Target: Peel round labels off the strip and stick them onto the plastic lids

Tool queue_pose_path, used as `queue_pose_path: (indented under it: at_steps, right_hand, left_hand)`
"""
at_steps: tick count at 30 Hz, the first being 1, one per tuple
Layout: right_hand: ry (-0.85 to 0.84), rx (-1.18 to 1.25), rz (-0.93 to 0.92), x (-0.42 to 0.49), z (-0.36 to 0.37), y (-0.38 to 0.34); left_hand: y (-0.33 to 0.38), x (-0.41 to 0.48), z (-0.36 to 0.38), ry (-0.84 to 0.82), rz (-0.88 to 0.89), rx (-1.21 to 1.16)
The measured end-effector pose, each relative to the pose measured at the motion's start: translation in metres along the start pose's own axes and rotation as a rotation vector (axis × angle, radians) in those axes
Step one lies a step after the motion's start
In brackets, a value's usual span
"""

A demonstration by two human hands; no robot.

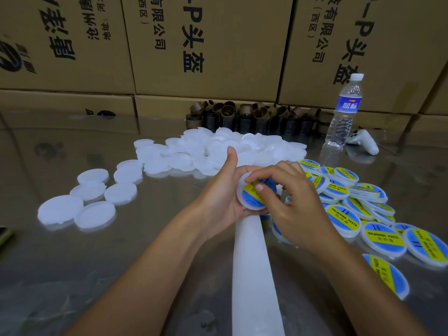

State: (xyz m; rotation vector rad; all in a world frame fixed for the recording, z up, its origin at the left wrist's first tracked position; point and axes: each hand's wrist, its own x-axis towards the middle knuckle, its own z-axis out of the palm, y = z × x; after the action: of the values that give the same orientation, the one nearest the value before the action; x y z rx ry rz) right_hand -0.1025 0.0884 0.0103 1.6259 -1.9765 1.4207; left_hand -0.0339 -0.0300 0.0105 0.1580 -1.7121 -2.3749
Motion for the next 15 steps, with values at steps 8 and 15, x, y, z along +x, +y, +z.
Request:
queue_pose_path:
  at_steps: [8,15]
  right_hand:
    - [0.019,-0.050,-0.026,0.0005,0.0004,0.0033]
    - [0.055,-0.134,-0.046,0.0003,0.0009,0.0060]
  left_hand:
    - [0.0009,-0.0011,0.0024,0.008,-0.023,-0.040]
    - [0.0048,-0.0057,0.0065,-0.077,-0.021,-0.100]
